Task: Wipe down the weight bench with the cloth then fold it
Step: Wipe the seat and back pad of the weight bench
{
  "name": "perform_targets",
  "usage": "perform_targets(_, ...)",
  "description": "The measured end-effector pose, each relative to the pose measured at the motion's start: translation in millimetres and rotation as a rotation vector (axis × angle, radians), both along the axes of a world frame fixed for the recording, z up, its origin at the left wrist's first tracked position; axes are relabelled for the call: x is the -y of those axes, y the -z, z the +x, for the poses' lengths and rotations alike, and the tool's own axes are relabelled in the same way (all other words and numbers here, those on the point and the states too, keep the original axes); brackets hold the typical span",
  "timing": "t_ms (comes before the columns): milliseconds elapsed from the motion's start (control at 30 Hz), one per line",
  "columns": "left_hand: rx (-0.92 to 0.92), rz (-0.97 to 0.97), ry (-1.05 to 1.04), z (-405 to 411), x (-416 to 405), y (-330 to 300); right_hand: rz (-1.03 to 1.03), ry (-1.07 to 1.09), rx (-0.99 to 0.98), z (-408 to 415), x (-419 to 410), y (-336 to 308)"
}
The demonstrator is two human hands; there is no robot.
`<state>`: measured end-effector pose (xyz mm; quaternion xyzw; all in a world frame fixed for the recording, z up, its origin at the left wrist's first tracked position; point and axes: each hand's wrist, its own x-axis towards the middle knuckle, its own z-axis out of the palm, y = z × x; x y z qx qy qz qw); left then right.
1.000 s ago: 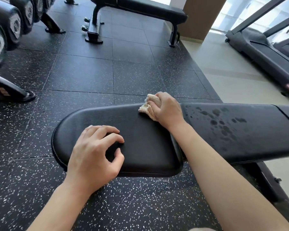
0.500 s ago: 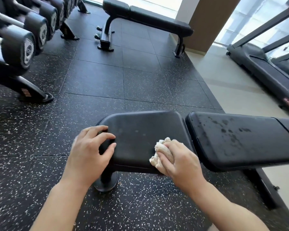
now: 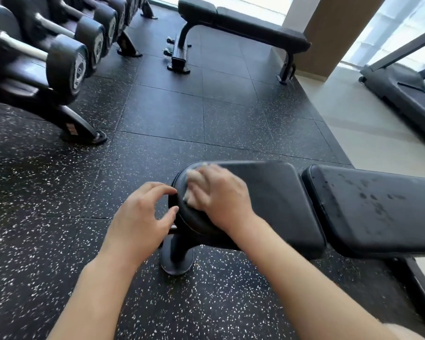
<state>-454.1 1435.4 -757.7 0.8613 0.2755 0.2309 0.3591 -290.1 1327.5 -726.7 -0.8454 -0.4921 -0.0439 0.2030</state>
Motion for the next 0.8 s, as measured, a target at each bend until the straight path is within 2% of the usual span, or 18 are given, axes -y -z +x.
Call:
perform_targets(133,0.030,-0.072,0.013,2,-4,-1,0.037,-0.207,0.068,-33,63,1)
perform_targets(200,0.035,-0.094,-0.010,5,-5,-2,0.006,-0.185,0.046,-20,94,-1)
perform_targets(300,0.045,-0.080,-0.024,9,-6,-1,-0.039,-0.032,0.007,14,112,-7)
perform_targets(433,0.069,-0.046,-0.022,9,-6,2,-0.046,0.149,0.035,58,79,-1)
perform_targets(533,0.080,-0.034,-0.016,9,-5,5,-0.029,0.197,0.058,66,32,3)
perform_targets(667,0.095,-0.058,-0.015,8,-2,6,-0.014,0.099,0.074,43,-21,6)
perform_targets(800,0.056,-0.238,0.014,-1,-10,2,-0.006,-0.085,0.029,-3,-19,7)
